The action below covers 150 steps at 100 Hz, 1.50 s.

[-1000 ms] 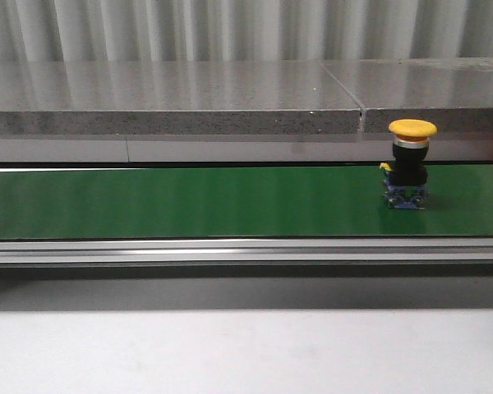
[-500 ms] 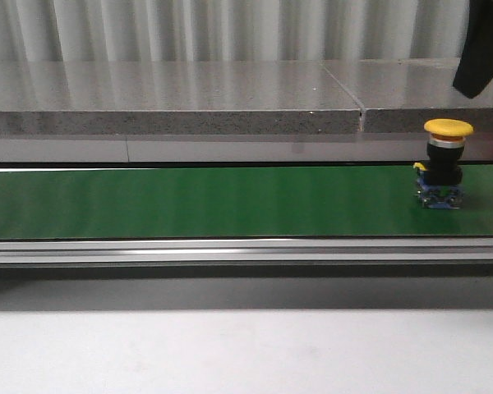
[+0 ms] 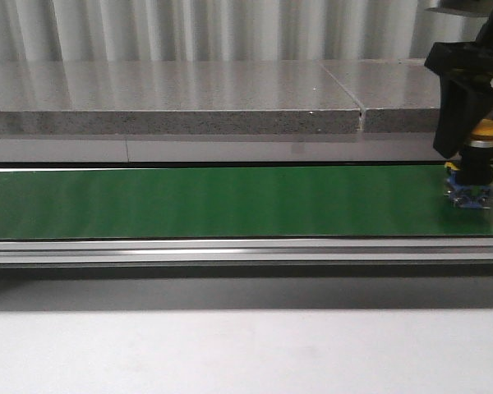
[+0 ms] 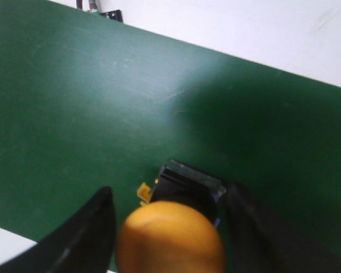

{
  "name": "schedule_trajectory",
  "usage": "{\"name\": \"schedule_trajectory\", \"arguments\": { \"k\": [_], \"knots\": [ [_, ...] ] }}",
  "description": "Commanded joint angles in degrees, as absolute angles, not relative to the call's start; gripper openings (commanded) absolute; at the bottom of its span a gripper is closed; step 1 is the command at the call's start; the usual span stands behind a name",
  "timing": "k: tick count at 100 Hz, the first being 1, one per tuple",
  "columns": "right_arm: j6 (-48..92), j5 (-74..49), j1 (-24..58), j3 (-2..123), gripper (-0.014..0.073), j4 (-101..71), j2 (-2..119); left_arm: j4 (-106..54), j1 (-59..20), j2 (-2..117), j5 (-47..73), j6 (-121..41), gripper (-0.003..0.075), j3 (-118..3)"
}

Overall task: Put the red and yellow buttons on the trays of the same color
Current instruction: 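Grasp the yellow button with the right gripper and lift it, then lower the yellow button into the yellow tray and open the right gripper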

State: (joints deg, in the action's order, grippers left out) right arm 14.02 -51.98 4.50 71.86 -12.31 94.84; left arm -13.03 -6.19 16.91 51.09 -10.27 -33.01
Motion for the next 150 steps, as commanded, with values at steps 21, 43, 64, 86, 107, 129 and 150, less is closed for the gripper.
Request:
{"name": "schedule_trajectory", "arguments": {
  "k": [21, 43, 64, 86, 107, 129, 150],
  "knots": [
    [10.72, -49.44, 4.45, 73.03, 0.0221, -12.1, 92.15, -14.36, -6.48, 17.48, 47.12, -10.2, -0.002, -34.42],
    [1.81, -48.35, 1.51, 73.03, 0.0221, -8.95, 87.48, -14.36, -6.48, 17.48, 47.12, -10.2, -0.002, -34.42],
    [-2.12, -48.23, -6.42, 73.03, 0.0221, -8.73, 83.27, -14.36, -6.48, 17.48, 47.12, -10.2, -0.002, -34.42],
    [-3.18, -48.39, -15.93, 73.03, 0.0221, -8.55, 82.01, -14.36, -6.48, 17.48, 47.12, -10.2, -0.002, -34.42],
    [-3.24, -48.38, -25.49, 73.03, 0.0221, -8.04, 81.95, -14.36, -6.48, 17.48, 47.12, -10.2, -0.002, -34.42],
    [-3.24, -47.99, -33.78, 73.03, 0.0221, -7.78, 82.02, -14.36, -6.48, 17.48, 47.12, -10.2, -0.002, -34.42],
    [-3.24, -46.59, -37.94, 72.96, 0.0221, -7.78, 84.03, -14.36, -6.48, 17.48, 47.12, -10.2, -0.002, -34.42]
  ]
}}
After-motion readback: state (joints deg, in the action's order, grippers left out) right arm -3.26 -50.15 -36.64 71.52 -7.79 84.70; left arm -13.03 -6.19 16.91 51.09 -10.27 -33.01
